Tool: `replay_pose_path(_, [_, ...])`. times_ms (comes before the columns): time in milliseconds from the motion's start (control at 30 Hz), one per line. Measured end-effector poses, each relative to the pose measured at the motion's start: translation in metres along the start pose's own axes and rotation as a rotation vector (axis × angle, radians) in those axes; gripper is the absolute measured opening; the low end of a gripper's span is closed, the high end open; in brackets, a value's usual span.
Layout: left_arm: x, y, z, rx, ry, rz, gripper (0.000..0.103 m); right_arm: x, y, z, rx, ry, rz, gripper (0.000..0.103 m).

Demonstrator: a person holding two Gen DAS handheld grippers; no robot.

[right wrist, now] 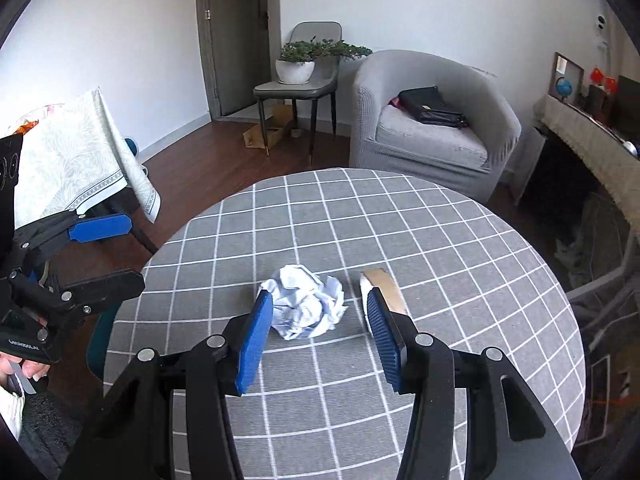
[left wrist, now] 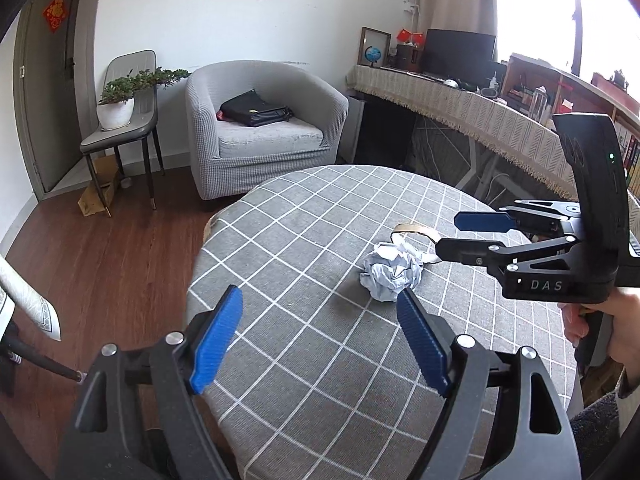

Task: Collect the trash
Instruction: 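Move both grippers back toward the crumpled paper and tape roll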

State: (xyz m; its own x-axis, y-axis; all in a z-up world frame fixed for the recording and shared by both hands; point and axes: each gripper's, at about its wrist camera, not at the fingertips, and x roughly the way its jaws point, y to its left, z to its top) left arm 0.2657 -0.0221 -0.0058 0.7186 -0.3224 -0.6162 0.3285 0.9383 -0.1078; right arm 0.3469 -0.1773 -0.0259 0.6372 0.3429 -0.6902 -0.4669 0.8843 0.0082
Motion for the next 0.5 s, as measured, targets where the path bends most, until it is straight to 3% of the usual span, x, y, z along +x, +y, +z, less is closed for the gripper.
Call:
replay_pose_path(167, [0.028, -0.016, 0.007, 0.018, 0.025, -0.020, 0.082, 0.009, -0.036, -0.010, 0.055, 0.043, 0.017, 0.050])
replay_pose_path(500, [0.070, -0.043, 0.016, 0.047, 0.097, -0.051, 0.081, 0.031, -0.059, -0.020, 0.081, 0.115, 0.091, 0.050])
